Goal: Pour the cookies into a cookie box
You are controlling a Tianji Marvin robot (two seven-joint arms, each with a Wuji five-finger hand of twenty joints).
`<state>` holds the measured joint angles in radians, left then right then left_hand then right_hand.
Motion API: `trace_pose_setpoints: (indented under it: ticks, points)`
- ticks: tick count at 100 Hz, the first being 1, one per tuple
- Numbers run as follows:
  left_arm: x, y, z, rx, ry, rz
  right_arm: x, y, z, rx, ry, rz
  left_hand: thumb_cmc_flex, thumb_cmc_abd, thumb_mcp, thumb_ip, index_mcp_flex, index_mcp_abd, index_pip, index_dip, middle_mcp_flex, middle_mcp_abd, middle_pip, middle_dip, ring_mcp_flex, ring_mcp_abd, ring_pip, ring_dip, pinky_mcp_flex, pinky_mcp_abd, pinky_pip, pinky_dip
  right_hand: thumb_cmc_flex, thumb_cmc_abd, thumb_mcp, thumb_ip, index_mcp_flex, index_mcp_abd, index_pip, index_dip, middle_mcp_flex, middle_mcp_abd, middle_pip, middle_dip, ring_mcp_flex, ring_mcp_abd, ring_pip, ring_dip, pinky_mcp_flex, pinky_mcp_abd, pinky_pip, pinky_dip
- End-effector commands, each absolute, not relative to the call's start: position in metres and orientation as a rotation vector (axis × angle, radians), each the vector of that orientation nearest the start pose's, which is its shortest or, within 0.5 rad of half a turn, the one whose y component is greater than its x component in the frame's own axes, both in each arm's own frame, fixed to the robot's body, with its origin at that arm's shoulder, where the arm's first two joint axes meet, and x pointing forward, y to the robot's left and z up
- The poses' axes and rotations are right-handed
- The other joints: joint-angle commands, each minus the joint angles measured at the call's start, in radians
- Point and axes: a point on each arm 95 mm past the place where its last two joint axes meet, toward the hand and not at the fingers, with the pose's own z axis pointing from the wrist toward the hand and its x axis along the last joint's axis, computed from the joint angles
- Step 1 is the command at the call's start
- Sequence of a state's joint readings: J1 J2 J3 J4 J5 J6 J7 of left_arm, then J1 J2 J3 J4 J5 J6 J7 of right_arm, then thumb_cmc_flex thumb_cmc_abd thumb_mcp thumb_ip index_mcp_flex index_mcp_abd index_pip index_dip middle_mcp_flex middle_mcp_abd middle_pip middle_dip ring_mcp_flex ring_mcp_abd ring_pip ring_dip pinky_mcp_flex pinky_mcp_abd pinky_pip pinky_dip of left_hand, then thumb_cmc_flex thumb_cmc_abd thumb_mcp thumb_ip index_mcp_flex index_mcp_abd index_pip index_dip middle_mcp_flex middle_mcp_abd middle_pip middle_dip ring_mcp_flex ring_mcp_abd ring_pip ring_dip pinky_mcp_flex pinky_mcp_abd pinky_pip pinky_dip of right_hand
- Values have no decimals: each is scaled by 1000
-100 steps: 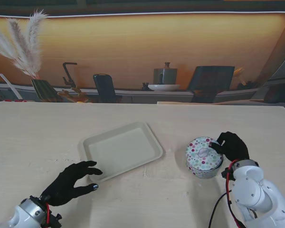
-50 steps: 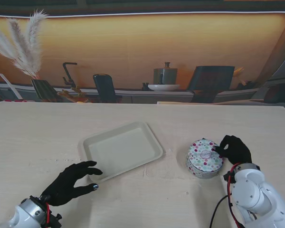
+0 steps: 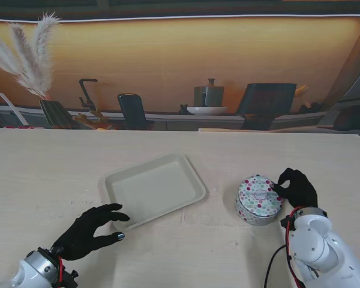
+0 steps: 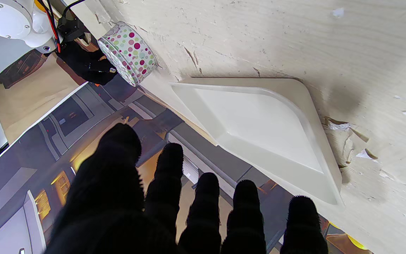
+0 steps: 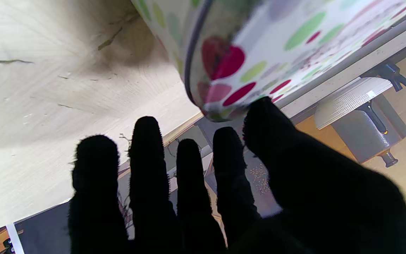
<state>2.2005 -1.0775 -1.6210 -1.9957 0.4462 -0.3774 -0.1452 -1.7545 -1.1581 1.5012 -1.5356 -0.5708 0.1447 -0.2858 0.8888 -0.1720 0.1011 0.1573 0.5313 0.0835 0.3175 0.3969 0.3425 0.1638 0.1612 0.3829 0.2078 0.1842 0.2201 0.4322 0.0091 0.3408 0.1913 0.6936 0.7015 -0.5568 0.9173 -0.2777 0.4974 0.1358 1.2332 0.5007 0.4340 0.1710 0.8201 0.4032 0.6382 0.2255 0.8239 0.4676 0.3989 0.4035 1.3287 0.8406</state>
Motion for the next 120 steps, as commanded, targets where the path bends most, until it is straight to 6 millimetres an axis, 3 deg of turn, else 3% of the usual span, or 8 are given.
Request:
trace_pose_setpoints:
  ticks: [1, 6, 8, 11, 40, 55, 89, 120]
  points:
    - [243, 45, -310, -1681, 1411, -1970, 361, -123, -364, 1711, 761, 1391, 17, 53, -27, -29, 12, -11, -16, 10, 18, -3, -10, -3, 15, 5, 0, 20, 3, 12, 11, 20, -51, -16, 48, 44, -46, 8, -81, -52, -69, -15, 14, 0, -50, 9, -4, 7, -31, 13, 1, 4]
    - [243, 45, -310, -1679, 1410, -1971, 361, -123, -364, 1696, 762, 1398, 16, 53, -27, -29, 12, -12, -16, 10, 18, -2, -10, -3, 16, 4, 1, 21, 4, 11, 12, 20, -90, -4, 76, 79, -50, 26, -171, -75, -101, -18, 13, -4, -84, 2, -22, 2, -64, 15, -24, -8]
    - [243, 45, -310, -1678, 1410, -1971, 361, -123, -364, 1689, 763, 1400, 17, 53, -27, -29, 12, -12, -16, 10, 18, -2, -10, -3, 16, 4, 1, 21, 3, 11, 11, 20, -126, 3, 89, 134, -48, 32, -230, -24, -117, -20, 11, -10, -99, -1, -35, -2, -76, 17, -38, -18]
    - [243, 45, -310, -1676, 1411, -1970, 361, -122, -363, 1680, 761, 1406, 16, 53, -27, -29, 12, -12, -16, 10, 17, -3, -11, -3, 15, 4, 0, 20, 3, 10, 11, 20, -142, -2, 95, 152, -58, 38, -267, -10, -133, -21, 8, -13, -117, -5, -48, -7, -93, 20, -54, -26]
    - [242, 47, -310, -1663, 1409, -1968, 357, -122, -352, 1524, 810, 1472, 17, 53, -27, -28, 12, -11, -16, 10, 18, -2, -11, -4, 13, 4, 0, 20, -1, 7, 8, 19, -187, -11, 100, 156, -114, 40, -378, -67, -243, -35, -25, -33, -228, -37, -135, -43, -199, 1, -167, -95]
    - [242, 48, -309, -1656, 1410, -1965, 351, -118, -346, 1458, 862, 1527, 18, 52, -26, -28, 13, -11, -16, 10, 18, 0, -11, -4, 14, 5, 0, 19, -1, 7, 7, 19, -275, 6, 64, 163, -130, 36, -462, -154, -266, -52, -78, -63, -320, -53, -253, -101, -319, -31, -299, -187]
    - [241, 49, -309, -1648, 1418, -1967, 324, -93, -352, 1275, 1131, 1600, 15, 54, -27, -29, 8, -11, -19, 9, 19, -1, -11, -4, 15, 4, 0, 19, -1, 7, 7, 18, -434, 259, -190, 197, -219, -33, -629, -319, -253, -139, -333, -154, -467, -131, -456, -207, -471, -82, -619, -311]
    - [239, 50, -309, -1648, 1417, -1970, 313, -81, -375, 1273, 1212, 1588, 15, 55, -27, -29, 9, -10, -19, 8, 21, -1, -11, -4, 16, 7, 1, 20, 0, 8, 7, 18, -437, 322, -273, 208, -297, -72, -666, -358, -253, -178, -470, -203, -517, -179, -530, -248, -499, -132, -757, -314]
